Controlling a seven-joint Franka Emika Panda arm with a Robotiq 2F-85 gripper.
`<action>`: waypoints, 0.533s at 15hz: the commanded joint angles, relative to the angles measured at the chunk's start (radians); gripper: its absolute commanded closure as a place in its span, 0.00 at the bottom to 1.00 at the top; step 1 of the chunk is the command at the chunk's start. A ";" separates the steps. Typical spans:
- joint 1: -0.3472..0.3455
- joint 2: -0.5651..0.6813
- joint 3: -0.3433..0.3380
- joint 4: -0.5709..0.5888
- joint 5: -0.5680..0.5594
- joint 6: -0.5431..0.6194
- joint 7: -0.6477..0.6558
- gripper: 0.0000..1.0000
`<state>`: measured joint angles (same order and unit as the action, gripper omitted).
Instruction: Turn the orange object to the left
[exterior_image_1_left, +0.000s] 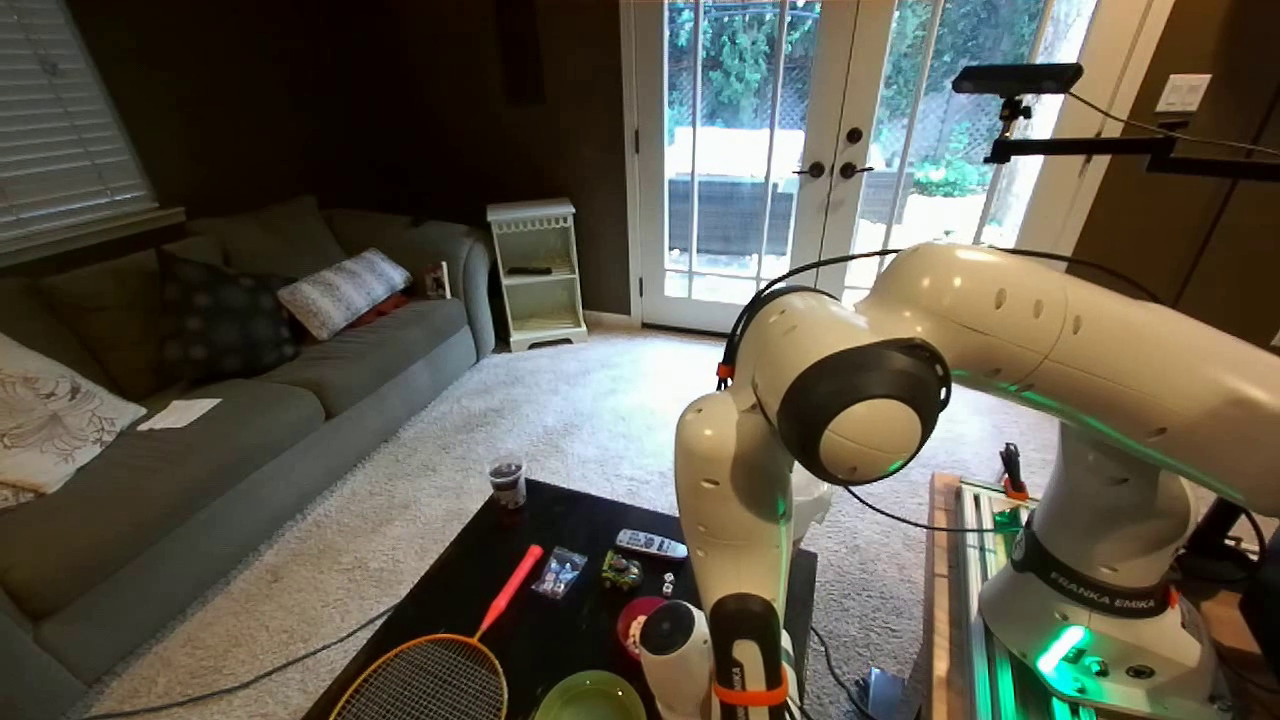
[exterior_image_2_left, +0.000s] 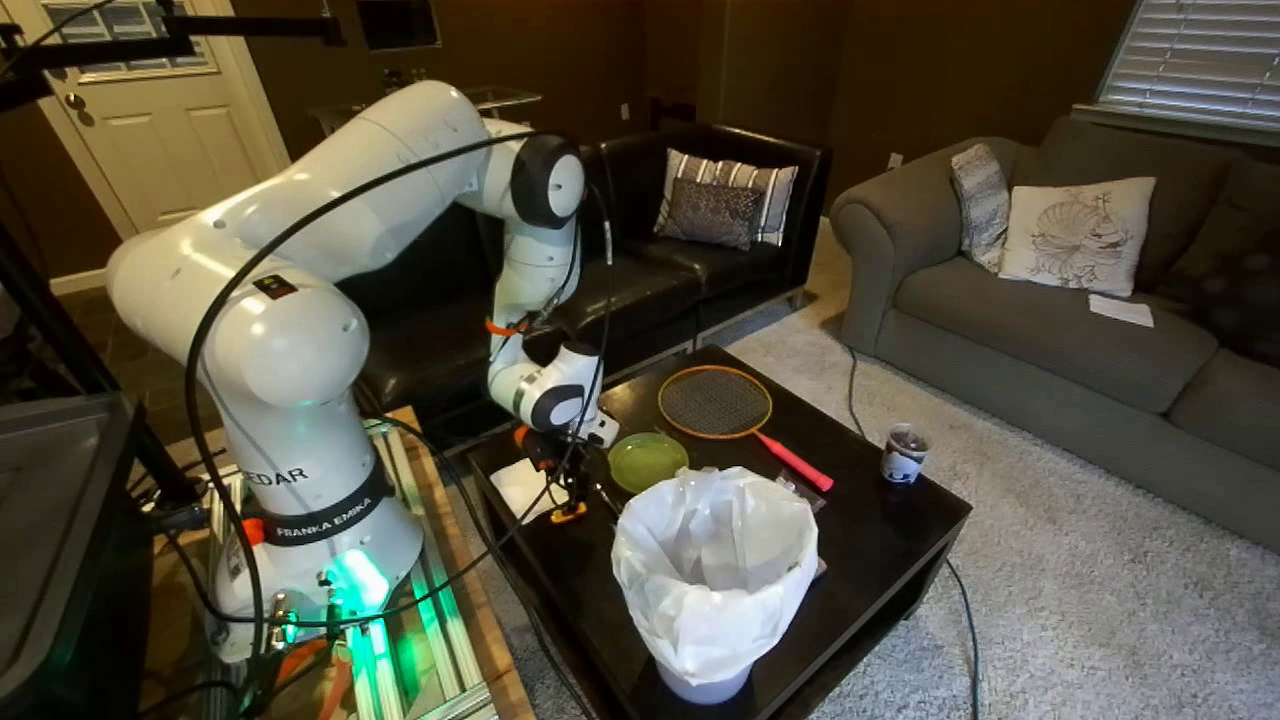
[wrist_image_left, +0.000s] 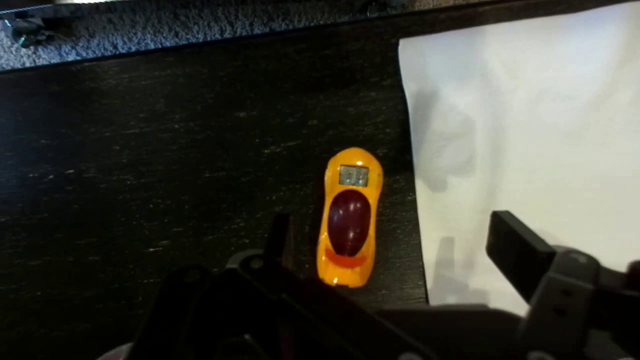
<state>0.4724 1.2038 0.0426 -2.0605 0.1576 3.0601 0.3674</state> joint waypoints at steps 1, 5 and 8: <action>0.026 0.037 -0.019 0.045 0.020 -0.021 0.011 0.00; 0.021 0.057 -0.018 0.060 0.017 -0.025 0.007 0.00; 0.012 0.071 -0.012 0.069 0.019 -0.012 0.006 0.00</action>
<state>0.4731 1.2473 0.0335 -2.0235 0.1576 3.0527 0.3674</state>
